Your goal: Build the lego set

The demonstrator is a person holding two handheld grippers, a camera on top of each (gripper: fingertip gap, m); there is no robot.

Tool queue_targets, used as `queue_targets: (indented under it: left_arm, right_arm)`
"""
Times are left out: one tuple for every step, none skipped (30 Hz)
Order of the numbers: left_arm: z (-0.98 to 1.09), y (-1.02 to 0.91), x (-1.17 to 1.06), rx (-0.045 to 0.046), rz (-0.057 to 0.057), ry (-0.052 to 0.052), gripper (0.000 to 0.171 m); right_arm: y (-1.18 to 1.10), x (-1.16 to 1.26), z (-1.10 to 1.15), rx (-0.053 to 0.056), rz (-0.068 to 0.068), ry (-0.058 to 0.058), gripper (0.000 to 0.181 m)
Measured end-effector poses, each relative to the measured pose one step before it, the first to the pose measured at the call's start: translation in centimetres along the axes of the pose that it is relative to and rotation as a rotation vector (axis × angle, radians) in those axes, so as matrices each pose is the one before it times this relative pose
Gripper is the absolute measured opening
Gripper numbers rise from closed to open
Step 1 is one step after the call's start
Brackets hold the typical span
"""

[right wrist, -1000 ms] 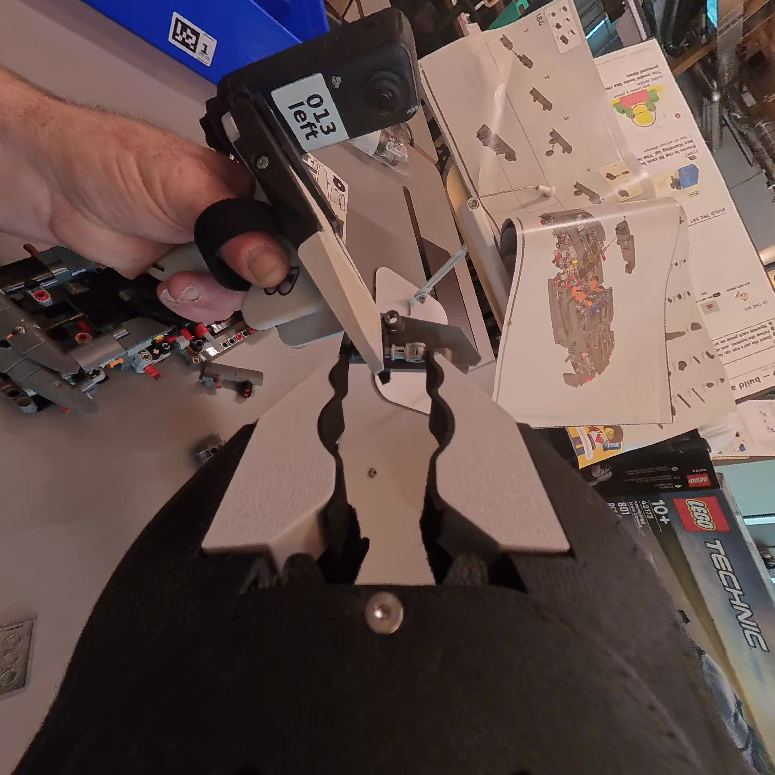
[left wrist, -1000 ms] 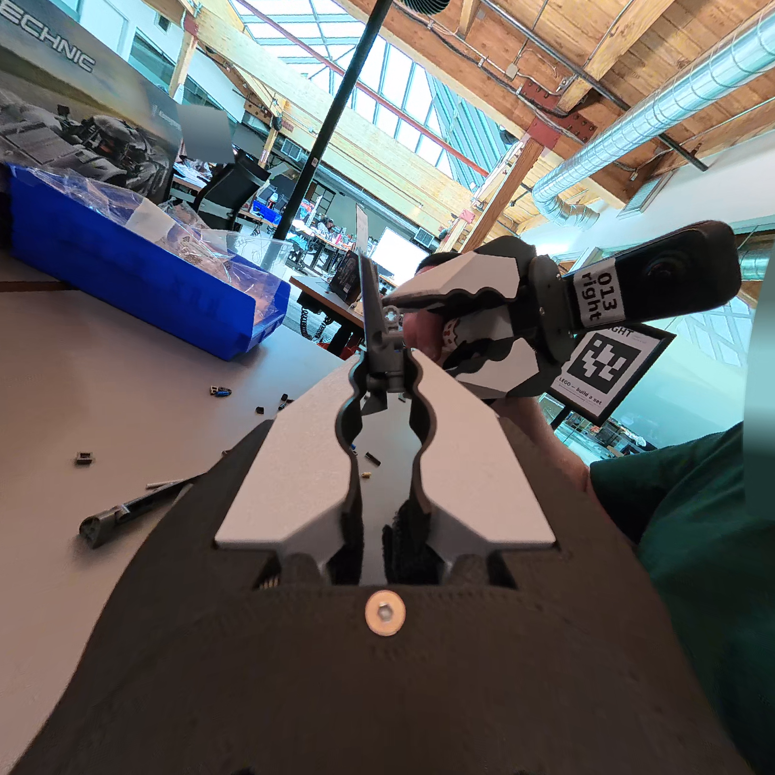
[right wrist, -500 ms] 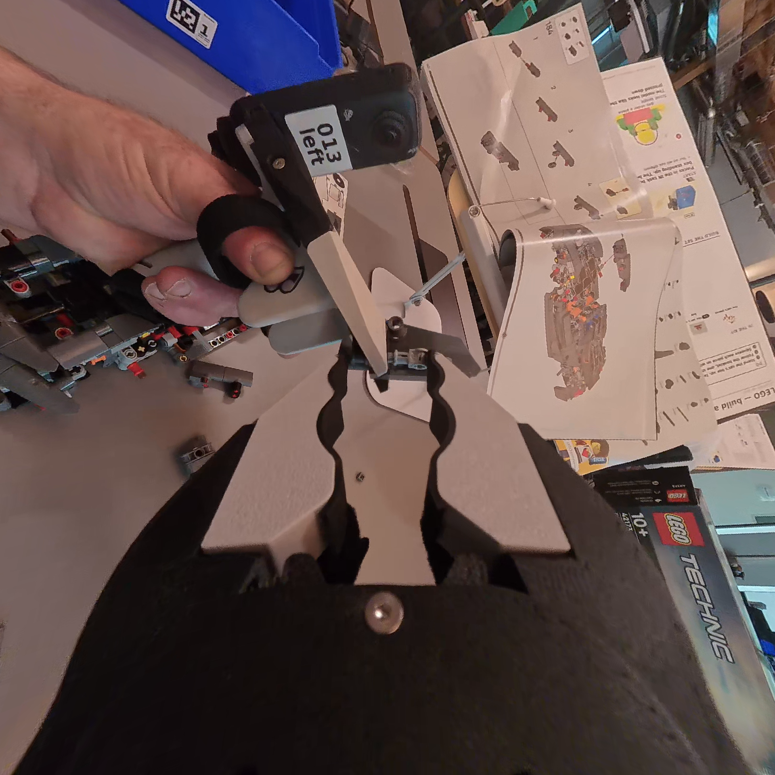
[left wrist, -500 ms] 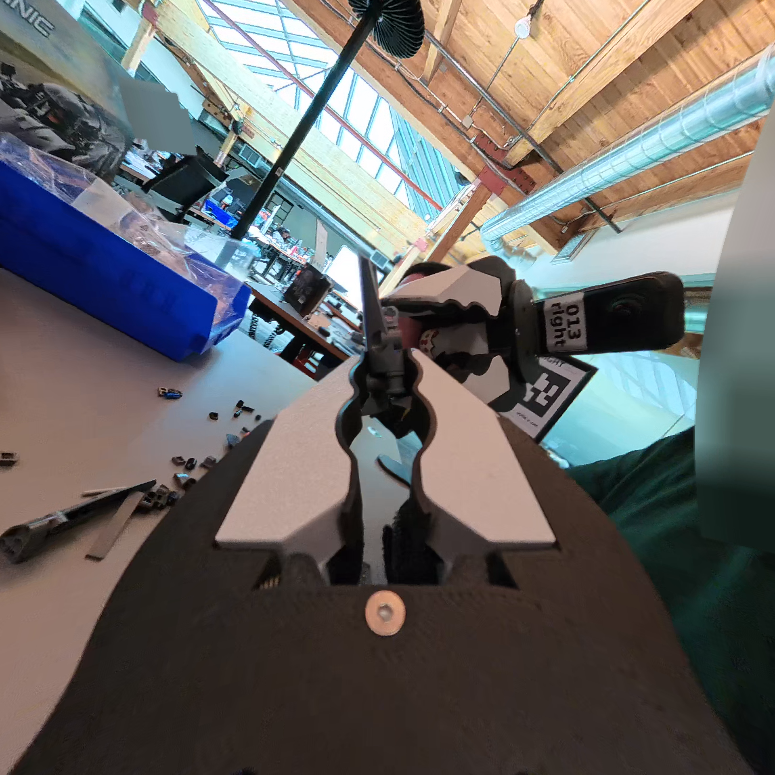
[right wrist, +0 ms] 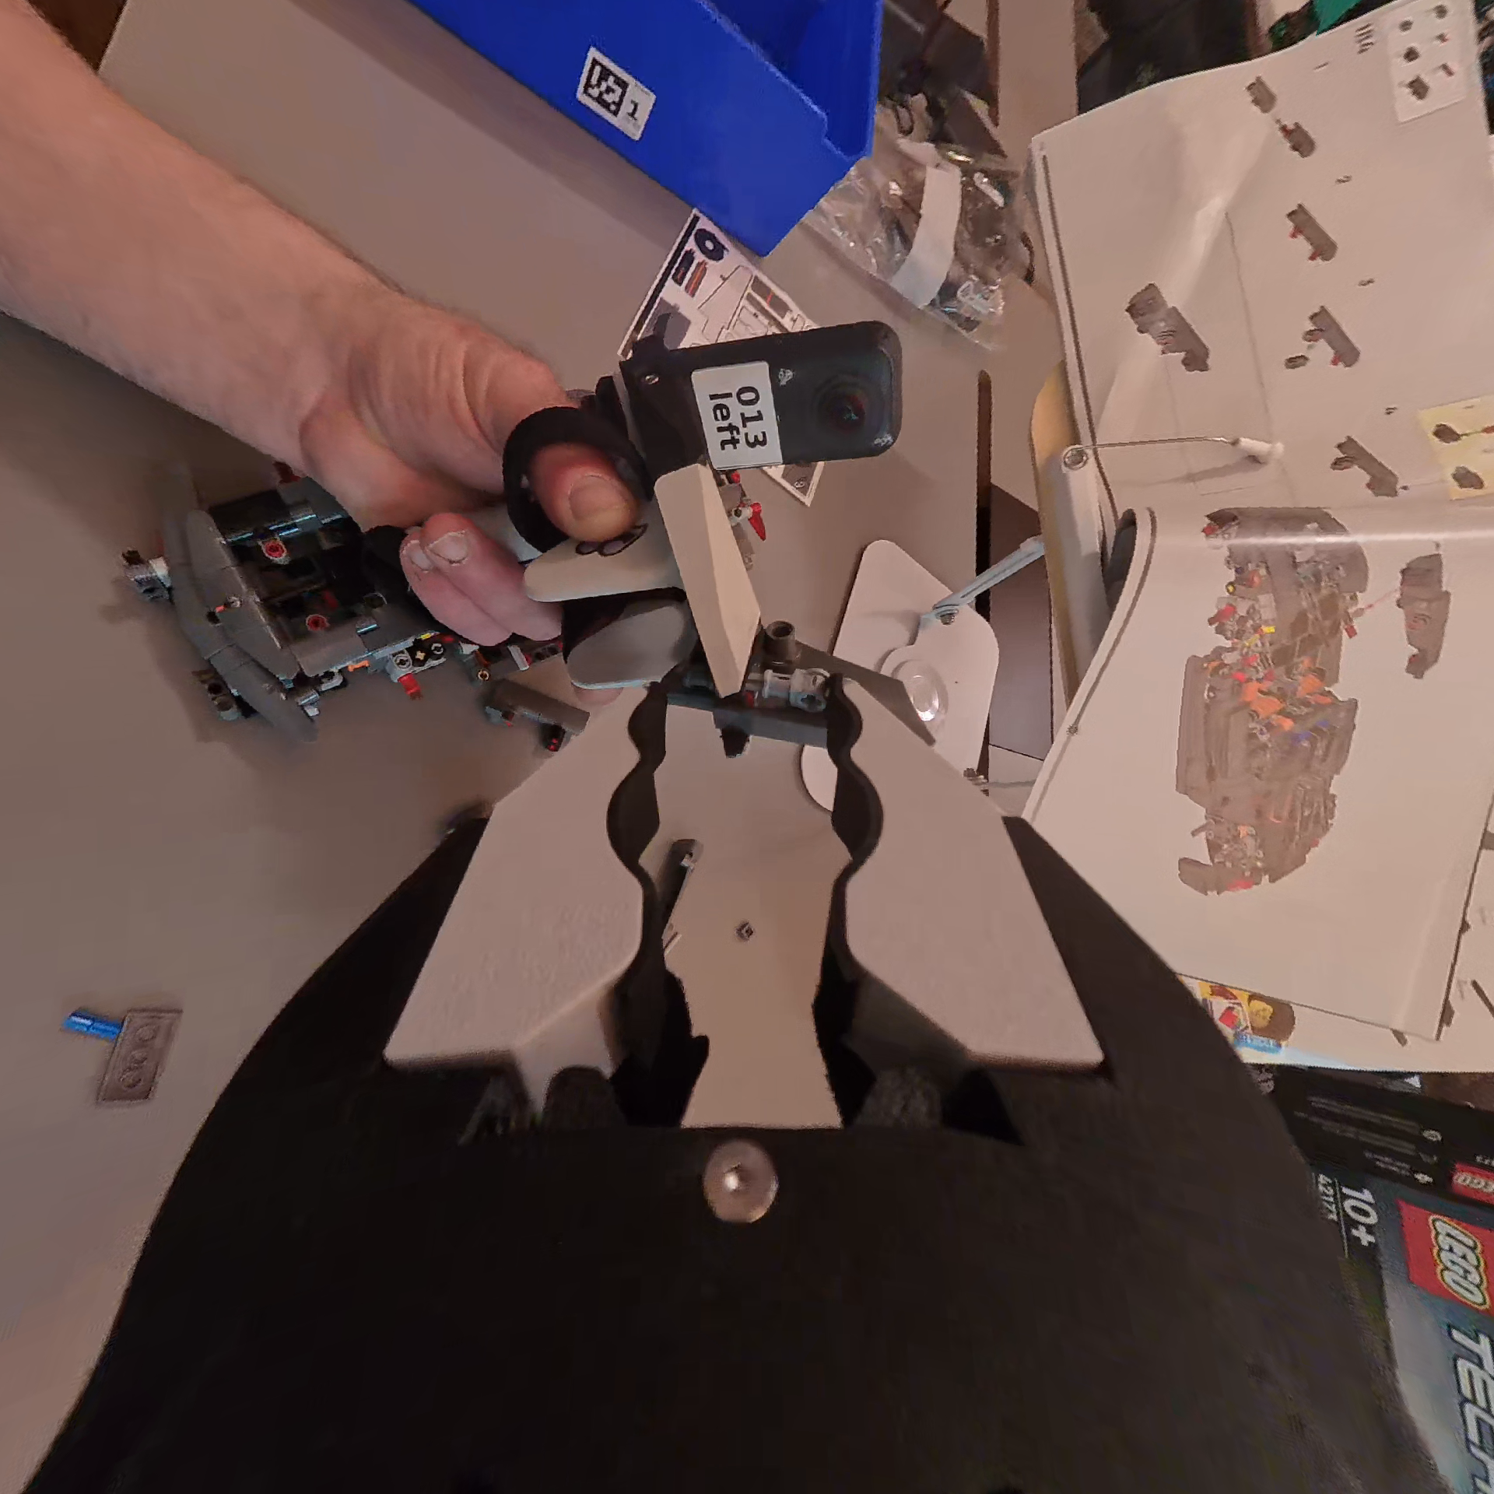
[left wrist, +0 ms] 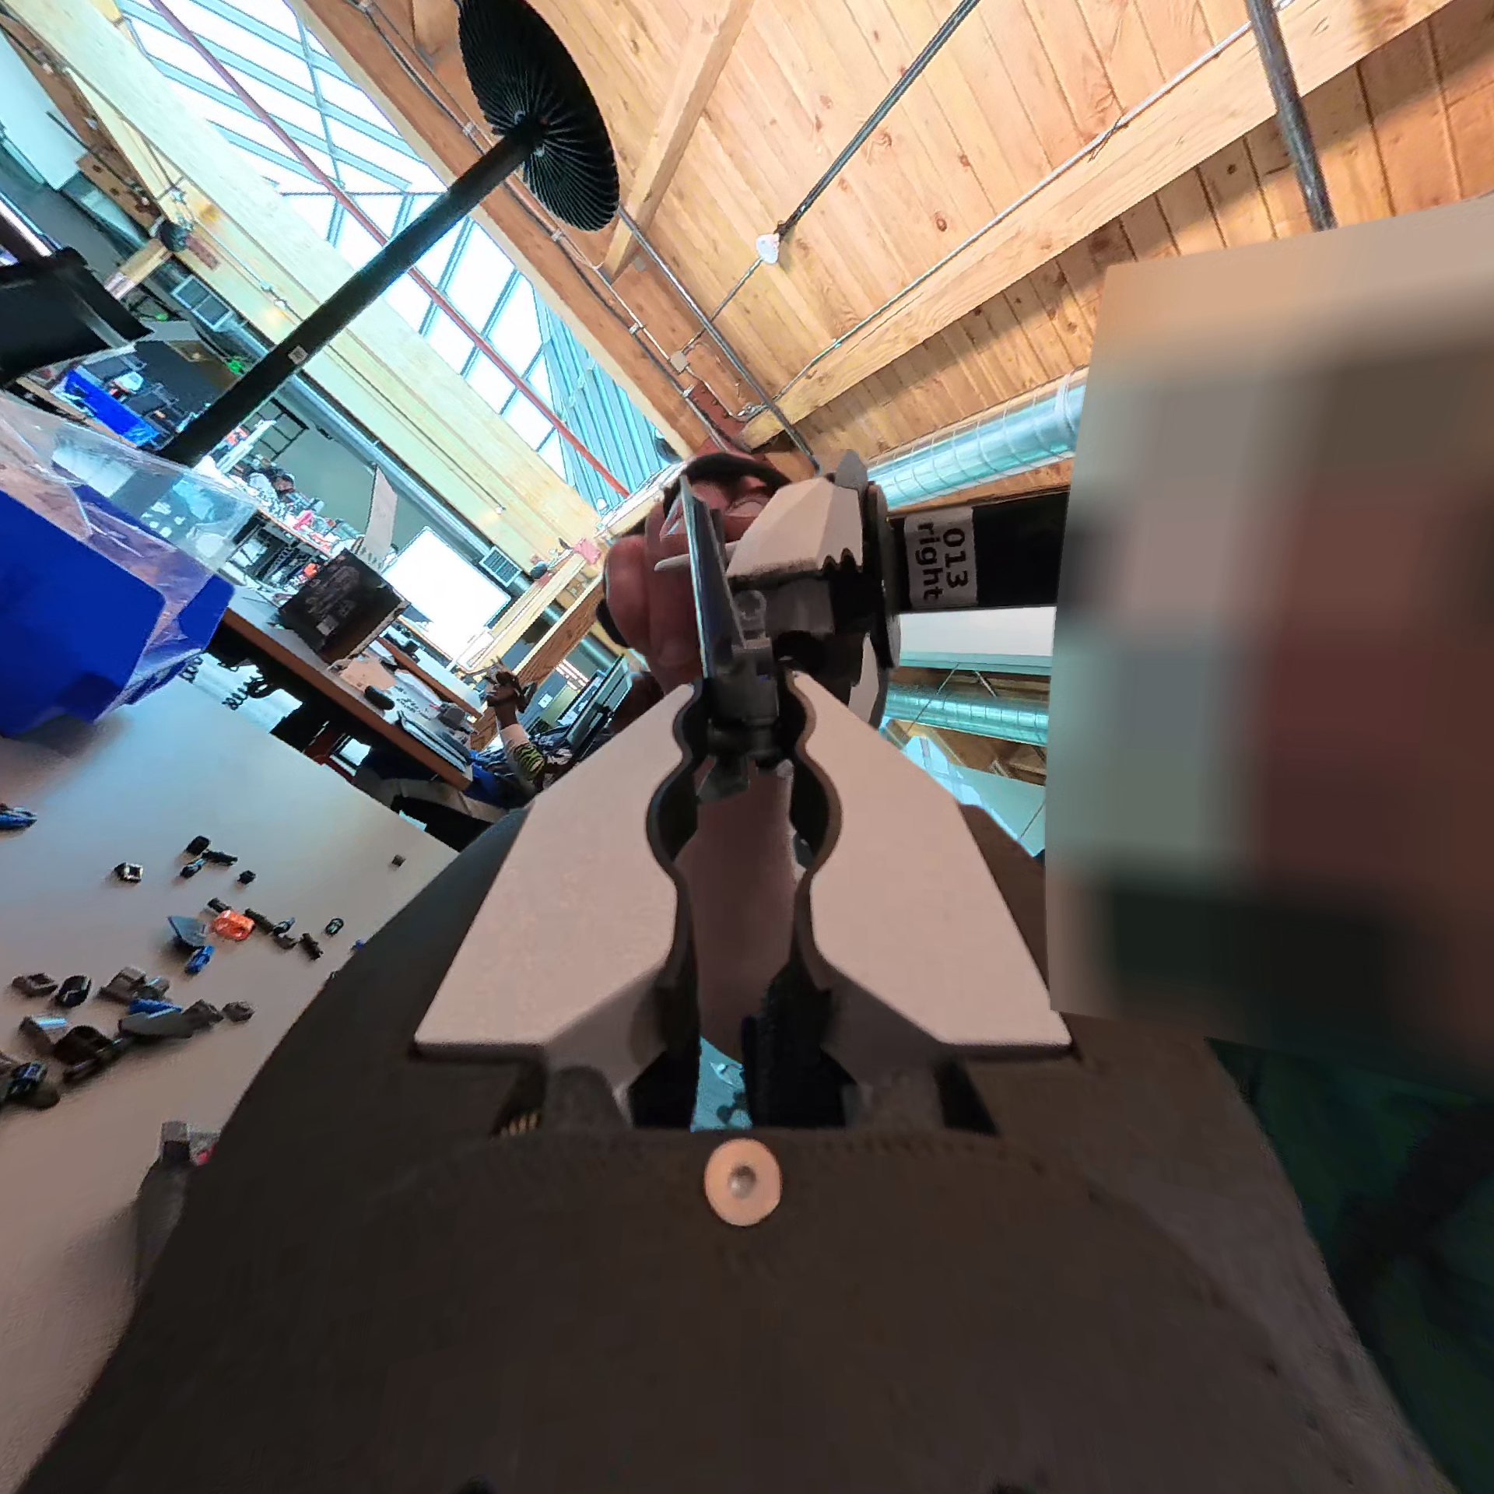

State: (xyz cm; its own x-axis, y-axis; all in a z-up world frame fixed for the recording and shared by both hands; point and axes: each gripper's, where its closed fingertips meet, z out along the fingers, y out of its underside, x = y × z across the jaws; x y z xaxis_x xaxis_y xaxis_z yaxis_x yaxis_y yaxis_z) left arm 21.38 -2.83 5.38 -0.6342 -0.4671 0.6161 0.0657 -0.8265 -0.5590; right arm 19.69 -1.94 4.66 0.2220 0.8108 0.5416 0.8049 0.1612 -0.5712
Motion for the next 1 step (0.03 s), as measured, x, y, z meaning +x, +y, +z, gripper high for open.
queue_targets:
  left_arm:
    - [-0.056,-0.159,0.176,0.00906,-0.003,0.0137,0.014]
  right_arm:
    - [-0.185,0.108,0.014,-0.005,-0.0036,-0.0146,0.038]
